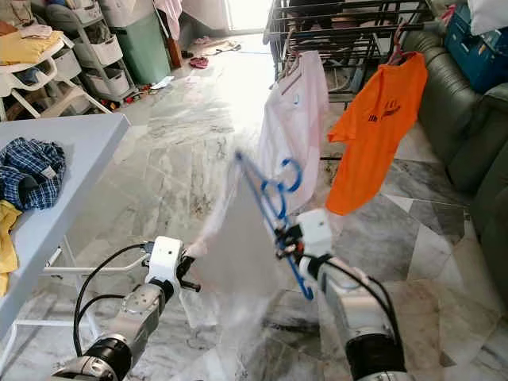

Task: Hang hanger

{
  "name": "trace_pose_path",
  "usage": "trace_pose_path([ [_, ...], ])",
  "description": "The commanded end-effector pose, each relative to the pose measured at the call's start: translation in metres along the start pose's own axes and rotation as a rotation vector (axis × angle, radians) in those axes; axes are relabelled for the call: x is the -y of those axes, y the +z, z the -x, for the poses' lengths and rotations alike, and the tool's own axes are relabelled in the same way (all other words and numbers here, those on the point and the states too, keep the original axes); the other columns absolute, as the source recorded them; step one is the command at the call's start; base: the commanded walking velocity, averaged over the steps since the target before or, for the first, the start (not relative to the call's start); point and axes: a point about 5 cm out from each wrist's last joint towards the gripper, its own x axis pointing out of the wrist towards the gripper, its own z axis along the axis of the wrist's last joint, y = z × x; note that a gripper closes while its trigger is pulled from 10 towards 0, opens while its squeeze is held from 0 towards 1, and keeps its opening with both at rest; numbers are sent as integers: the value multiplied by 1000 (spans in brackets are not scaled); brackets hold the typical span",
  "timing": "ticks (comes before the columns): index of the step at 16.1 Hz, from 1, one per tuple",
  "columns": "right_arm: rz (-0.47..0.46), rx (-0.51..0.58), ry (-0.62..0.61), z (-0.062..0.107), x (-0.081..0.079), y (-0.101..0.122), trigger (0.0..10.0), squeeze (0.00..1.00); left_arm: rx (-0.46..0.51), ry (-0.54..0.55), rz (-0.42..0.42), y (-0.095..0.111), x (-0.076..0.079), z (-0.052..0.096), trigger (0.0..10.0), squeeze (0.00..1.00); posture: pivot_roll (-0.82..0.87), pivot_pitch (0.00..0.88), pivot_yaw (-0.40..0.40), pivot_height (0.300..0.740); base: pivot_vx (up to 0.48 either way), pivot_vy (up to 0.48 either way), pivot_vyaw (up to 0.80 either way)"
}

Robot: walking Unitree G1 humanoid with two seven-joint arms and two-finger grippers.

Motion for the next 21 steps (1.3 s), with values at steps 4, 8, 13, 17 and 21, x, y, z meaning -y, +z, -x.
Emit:
trace_pose_path([
  [4,-22,66,28,1,-3,14,10000,0,11,43,-16,8,-10,-3,10000,0,-194,0,96,740,0,0,0],
  [8,-89,-113,142,14,-9,-12,10000,0,6,94,-55,10,-15,-4,10000,0,-197,1,97,740,0,0,0],
  [13,-71,-344,340,53,-14,-50,10000,0,-14,151,-123,6,-21,-2,10000,0,-200,15,104,740,0,0,0],
  [17,-37,-476,419,86,4,-71,10000,0,-16,217,-172,8,-36,1,10000,0,-200,21,107,740,0,0,0],
  [21,-16,-629,440,112,17,-101,10000,0,7,273,-197,14,-44,1,10000,0,-191,24,112,740,0,0,0],
])
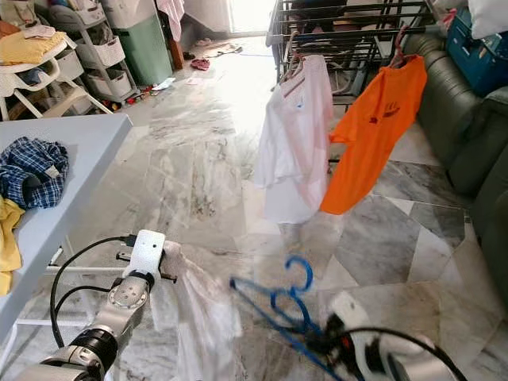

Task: Hang hanger

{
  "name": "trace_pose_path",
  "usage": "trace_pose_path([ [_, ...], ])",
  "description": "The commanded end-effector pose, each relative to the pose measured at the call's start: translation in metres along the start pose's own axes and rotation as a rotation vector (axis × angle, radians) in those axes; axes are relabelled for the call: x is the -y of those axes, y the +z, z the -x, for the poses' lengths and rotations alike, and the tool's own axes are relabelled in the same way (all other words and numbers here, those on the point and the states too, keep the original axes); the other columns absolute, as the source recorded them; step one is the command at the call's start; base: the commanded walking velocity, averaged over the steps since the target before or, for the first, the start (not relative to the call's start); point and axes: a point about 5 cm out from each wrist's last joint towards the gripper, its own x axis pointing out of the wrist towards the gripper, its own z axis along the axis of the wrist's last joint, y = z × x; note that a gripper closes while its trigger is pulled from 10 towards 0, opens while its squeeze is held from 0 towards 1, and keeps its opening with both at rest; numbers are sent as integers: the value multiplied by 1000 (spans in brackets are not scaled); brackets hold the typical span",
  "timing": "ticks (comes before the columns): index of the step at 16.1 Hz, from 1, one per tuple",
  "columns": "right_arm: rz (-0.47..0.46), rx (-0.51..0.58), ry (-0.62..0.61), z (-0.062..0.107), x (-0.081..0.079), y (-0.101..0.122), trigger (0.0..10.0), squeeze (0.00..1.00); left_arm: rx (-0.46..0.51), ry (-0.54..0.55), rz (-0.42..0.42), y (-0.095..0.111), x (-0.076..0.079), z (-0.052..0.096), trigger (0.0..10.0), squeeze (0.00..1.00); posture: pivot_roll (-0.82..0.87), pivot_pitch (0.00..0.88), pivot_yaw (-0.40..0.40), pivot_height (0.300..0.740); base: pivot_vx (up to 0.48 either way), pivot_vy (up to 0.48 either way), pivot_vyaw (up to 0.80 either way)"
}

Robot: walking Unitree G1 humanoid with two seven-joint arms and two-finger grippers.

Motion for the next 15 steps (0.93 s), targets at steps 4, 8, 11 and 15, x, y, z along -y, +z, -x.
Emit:
trace_pose_path([
  [4,84,-93,157,-3,-17,-17,10000,0,39,50,-40,10,-13,-4,10000,0,-188,23,127,740,0,0,0],
  [8,146,-151,239,-9,-23,-24,10000,0,55,64,-44,16,-17,-6,10000,0,-180,27,137,740,0,0,0],
  [11,160,-182,245,-17,-23,-27,10000,0,65,67,-29,19,-17,-7,10000,0,-173,29,147,740,0,0,0],
  [15,303,-382,154,-33,-16,-51,10000,0,162,62,57,51,-16,-15,10000,0,-156,28,161,740,0,0,0],
])
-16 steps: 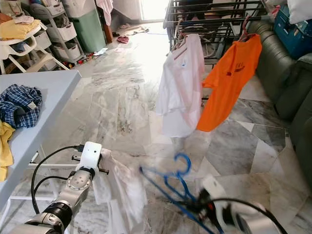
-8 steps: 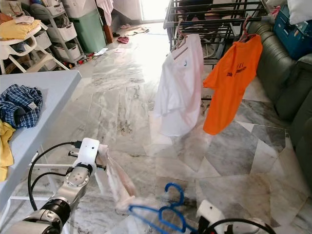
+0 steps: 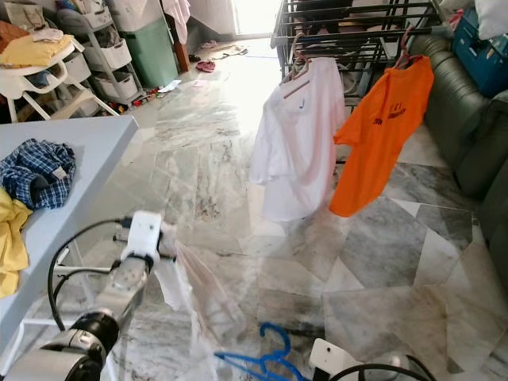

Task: Hang hanger

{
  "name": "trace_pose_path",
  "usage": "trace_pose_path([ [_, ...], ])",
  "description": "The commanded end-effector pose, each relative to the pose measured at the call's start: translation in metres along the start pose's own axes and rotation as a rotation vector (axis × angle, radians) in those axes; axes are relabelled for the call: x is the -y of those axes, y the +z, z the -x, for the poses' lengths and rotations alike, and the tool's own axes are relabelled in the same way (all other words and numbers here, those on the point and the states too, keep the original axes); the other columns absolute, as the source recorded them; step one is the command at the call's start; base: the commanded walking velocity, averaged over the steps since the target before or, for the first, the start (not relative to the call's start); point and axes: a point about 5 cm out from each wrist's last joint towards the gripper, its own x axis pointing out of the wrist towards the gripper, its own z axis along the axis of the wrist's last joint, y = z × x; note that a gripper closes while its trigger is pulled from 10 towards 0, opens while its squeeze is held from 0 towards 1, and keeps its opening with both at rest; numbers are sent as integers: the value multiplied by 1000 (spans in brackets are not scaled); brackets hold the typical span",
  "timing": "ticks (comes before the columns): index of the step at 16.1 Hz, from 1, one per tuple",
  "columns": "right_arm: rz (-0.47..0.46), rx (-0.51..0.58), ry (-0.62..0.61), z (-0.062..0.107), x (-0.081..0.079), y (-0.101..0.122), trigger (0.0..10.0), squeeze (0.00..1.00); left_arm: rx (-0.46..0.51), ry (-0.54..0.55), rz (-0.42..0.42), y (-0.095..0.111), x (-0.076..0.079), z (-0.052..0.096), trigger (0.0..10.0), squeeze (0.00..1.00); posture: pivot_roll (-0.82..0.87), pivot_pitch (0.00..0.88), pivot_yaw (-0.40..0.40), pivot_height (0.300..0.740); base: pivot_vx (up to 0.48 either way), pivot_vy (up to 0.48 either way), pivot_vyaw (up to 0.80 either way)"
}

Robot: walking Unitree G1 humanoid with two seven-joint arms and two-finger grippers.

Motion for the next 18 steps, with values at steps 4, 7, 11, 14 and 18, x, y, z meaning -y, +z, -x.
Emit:
trace_pose_path([
  [4,-28,-93,-258,-23,12,-4,10000,0,89,24,36,26,-6,-8,10000,0,-148,22,161,740,0,0,0],
  [7,-87,-112,-321,-39,7,-6,10000,0,94,42,54,25,-8,-8,10000,0,-148,18,159,740,0,0,0],
  [11,-119,-14,-419,-39,18,11,10000,0,93,43,55,24,-8,-7,10000,0,-151,17,153,740,0,0,0],
  [14,-116,201,-590,-18,45,44,10000,0,91,50,54,22,-9,-6,10000,0,-151,17,149,740,0,0,0],
  [18,-75,400,-665,7,61,74,10000,0,81,61,46,20,-12,-6,10000,0,-162,13,152,740,0,0,0],
])
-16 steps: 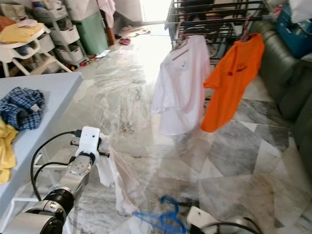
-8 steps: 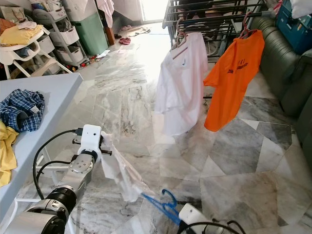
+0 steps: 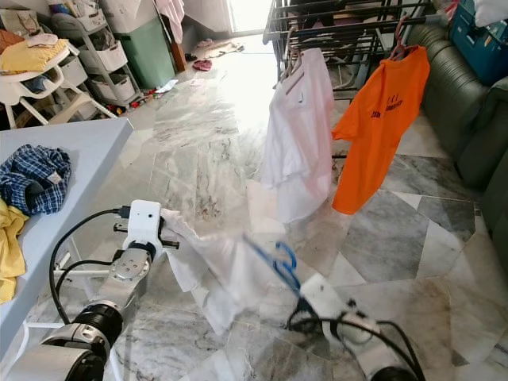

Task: Hang hanger

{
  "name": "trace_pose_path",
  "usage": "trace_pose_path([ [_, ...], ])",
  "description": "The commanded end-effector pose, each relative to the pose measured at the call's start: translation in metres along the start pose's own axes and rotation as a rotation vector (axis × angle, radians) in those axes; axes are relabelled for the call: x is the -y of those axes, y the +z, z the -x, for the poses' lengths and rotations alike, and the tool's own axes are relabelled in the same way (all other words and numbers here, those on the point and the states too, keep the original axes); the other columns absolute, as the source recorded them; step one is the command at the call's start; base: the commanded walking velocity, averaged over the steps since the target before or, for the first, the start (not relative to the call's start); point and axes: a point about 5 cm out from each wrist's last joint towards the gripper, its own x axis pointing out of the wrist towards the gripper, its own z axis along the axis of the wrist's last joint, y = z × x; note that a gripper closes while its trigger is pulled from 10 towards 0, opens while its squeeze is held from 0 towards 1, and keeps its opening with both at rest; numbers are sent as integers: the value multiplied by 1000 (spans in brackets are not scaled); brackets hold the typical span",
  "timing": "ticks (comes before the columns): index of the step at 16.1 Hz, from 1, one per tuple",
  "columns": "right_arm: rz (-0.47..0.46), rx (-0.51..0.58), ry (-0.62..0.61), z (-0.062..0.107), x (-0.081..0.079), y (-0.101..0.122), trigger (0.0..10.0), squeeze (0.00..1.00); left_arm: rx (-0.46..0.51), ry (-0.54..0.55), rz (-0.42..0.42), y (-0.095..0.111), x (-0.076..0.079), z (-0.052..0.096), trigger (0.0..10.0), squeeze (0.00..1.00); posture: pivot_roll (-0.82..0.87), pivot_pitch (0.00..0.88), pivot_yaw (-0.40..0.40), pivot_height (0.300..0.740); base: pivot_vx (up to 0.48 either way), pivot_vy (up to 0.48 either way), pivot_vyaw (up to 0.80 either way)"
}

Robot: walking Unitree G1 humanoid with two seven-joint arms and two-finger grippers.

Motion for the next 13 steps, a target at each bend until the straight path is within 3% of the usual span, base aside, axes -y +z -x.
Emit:
trace_pose_path([
  [1,0,48,4,-1,1,9,10000,0,27,35,-7,7,-10,-3,10000,0,-164,13,153,740,0,0,0],
  [4,-9,91,155,4,-8,15,10000,0,19,35,-15,6,-9,-3,10000,0,-171,12,157,740,0,0,0],
  [5,8,86,293,11,-18,13,10000,0,17,35,-16,6,-8,-3,10000,0,-172,13,155,740,0,0,0],
  [6,93,3,447,23,-26,2,10000,0,18,37,-14,6,-8,-4,10000,0,-173,14,152,740,0,0,0],
  [9,160,-100,386,25,-9,-9,10000,0,21,44,-8,7,-8,-4,10000,0,-170,13,147,740,0,0,0],
  [10,137,-128,310,22,2,-10,10000,0,22,46,-8,6,-9,-3,10000,0,-167,12,146,740,0,0,0],
  [13,35,-153,144,17,14,-9,10000,0,26,50,-6,7,-10,-3,10000,0,-162,12,148,740,0,0,0],
])
